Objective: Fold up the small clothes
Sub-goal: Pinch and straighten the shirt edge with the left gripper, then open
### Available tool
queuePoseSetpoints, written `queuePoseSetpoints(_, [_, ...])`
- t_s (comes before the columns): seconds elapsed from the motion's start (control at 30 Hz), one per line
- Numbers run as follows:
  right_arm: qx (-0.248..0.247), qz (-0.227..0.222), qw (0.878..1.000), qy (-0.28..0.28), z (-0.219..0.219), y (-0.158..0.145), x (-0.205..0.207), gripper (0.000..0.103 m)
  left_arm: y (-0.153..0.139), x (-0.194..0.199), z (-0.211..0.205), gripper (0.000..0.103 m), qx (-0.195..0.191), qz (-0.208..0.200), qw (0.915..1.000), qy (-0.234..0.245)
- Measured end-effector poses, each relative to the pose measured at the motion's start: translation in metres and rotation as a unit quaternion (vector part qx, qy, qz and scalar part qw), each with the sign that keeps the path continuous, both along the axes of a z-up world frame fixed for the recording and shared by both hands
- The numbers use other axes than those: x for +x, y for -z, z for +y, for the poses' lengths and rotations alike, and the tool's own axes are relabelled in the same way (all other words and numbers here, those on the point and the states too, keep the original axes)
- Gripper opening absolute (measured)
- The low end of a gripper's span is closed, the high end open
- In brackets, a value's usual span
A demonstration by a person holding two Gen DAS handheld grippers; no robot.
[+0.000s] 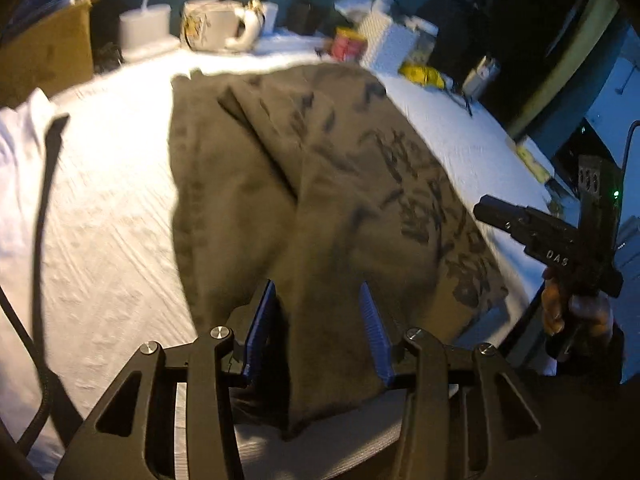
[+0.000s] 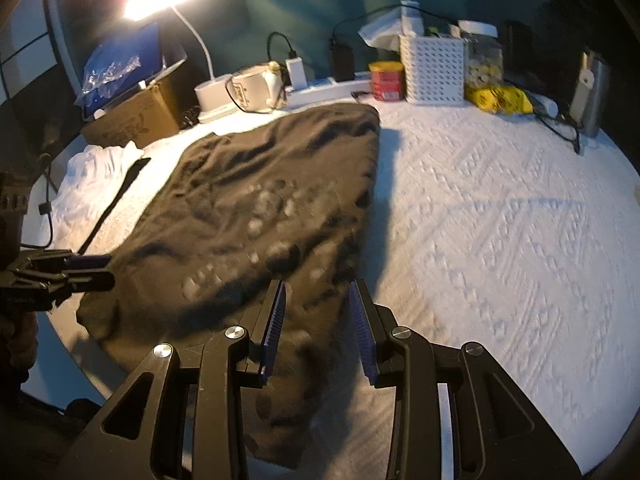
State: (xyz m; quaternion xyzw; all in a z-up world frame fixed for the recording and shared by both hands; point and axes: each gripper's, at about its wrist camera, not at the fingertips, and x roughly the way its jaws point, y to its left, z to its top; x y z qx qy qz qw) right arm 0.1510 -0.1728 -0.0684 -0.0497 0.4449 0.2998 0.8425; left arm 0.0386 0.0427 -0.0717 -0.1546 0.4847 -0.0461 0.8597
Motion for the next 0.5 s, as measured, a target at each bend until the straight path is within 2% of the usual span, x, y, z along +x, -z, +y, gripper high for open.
queuePoseSetpoints(0.03, [-0.002, 0.005, 1.000, 0.001, -0.003, 0.003, -0.002, 0.036, 0.003, -0.002, -0.003, 0.033, 0.003, 0.000, 1.0000, 0.005])
queuePoseSetpoints(0.07, [-0.003, 0.009, 1.000, 0.002, -0.005, 0.006, -0.004, 0.036, 0.004, -0.003, -0.005, 0.018, 0.005, 0.001, 0.9999, 0.010])
queuePoseSetpoints(0.1, [-0.003, 0.014, 1.000, 0.005, -0.008, 0.009, -0.007, 0.036, 0.005, -0.003, -0.007, 0.008, 0.006, 0.005, 0.9999, 0.015])
queuePoseSetpoints(0.13, [0.008, 0.021, 1.000, 0.007, -0.013, 0.011, -0.010, 0.036, 0.006, -0.005, -0.009, 0.004, 0.009, 0.008, 0.9997, 0.019])
queuePoseSetpoints(0.23, [0.046, 0.047, 0.998, 0.007, -0.022, 0.014, -0.016, 0.036, 0.001, -0.010, -0.011, 0.001, 0.017, -0.003, 0.9996, 0.023])
queuePoseSetpoints(0.37, [0.042, 0.057, 0.998, 0.000, -0.022, 0.016, -0.026, 0.036, -0.010, -0.020, -0.005, 0.001, 0.015, -0.020, 0.9996, 0.011])
queuePoseSetpoints(0.5, [0.055, 0.073, 0.996, -0.023, -0.015, 0.016, -0.040, 0.036, -0.009, -0.023, -0.005, 0.001, 0.025, -0.009, 0.9995, 0.017])
